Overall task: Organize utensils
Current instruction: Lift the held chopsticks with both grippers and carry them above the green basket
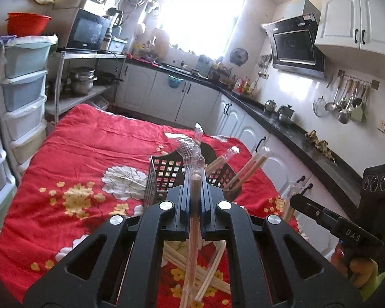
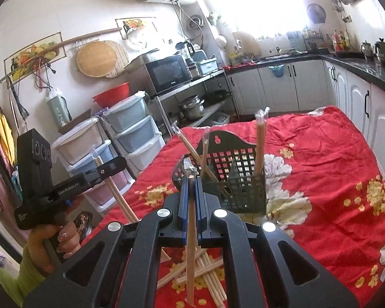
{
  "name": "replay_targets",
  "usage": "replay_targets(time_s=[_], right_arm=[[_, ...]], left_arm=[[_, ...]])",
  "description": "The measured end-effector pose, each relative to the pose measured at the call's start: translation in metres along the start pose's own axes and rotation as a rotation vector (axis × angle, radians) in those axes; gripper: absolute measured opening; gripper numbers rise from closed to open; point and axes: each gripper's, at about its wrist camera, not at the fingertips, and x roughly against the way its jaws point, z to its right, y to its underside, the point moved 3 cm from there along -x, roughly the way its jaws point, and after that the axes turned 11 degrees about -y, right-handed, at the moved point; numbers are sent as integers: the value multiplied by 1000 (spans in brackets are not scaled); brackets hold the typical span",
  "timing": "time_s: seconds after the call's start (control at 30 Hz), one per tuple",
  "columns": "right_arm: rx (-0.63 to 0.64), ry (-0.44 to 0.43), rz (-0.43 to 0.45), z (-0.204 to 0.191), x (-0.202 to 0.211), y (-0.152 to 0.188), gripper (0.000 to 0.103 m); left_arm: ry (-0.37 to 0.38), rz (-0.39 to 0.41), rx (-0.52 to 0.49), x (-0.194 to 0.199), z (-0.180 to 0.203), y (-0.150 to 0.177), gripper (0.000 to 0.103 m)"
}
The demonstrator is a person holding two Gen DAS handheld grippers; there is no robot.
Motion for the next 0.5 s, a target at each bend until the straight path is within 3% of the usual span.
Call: replay_targets(time_s=[0.5], right_arm=[[110, 61, 113, -3, -11, -52, 5]], left_arm=[[-39, 121, 74, 8, -15, -39, 3]])
